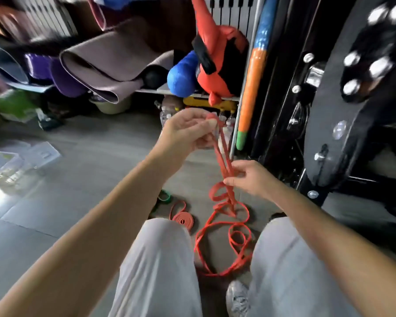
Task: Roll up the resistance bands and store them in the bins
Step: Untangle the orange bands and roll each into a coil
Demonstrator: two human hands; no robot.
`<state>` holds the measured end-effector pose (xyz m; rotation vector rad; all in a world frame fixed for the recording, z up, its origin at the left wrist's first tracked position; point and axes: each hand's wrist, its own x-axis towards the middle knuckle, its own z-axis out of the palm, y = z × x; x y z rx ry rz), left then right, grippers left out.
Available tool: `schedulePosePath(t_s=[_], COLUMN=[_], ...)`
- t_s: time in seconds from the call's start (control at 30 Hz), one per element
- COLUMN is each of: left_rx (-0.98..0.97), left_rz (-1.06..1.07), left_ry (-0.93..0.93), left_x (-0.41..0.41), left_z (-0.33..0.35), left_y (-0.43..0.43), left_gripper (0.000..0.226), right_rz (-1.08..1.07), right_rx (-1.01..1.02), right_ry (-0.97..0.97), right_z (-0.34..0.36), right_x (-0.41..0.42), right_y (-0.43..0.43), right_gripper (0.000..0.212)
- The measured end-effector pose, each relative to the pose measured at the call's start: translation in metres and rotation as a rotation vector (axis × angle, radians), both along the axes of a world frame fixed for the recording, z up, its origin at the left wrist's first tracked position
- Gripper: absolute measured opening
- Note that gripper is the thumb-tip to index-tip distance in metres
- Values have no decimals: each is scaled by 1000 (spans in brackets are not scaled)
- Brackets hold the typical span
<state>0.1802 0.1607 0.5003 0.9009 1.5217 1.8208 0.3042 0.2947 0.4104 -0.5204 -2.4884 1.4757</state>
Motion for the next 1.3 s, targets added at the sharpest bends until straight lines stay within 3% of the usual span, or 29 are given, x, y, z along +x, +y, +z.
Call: schedulePosePath(t_s=[0.13,0.23,0.37,0.5,0.6,0.77,0.9,1.07,1.2,1.3], left_rx=[-113,-84,-2,-122,-186,-197,-207,-289,-289,-296], left_rz=[115,125,106,189,232,141,108,129,137,150], left_ry=[150,140,166,309,302,265,340,442,317,334], left_x=[3,13,22,17,12,24,36,34,34,37], left_z=[17,33,61,64,54,45,45,35,21,12], left_y=[-14,-23,-28,-36,-46,-55,-56,-63,-75,-77], left_gripper=[13,12,10,13,11,11,10,20,17,20], right_rz=[-66,-44,-19,-71,-115,-16,-45,-23,-30,-8], right_rx=[-33,-32,128,210,114,67,-56,-286,-254,-206], right_ry=[31,69,46,1,31,10,221,436,443,398], right_z=[16,34,50,50,47,57,71,76,73,64], right_x=[9,9,5,7,13,16,11,11,14,14], right_y=[-10,-19,-31,-35,-37,-53,-70,-78,-82,-83], right_gripper=[15,20,5,7,10,33,20,23,35,37])
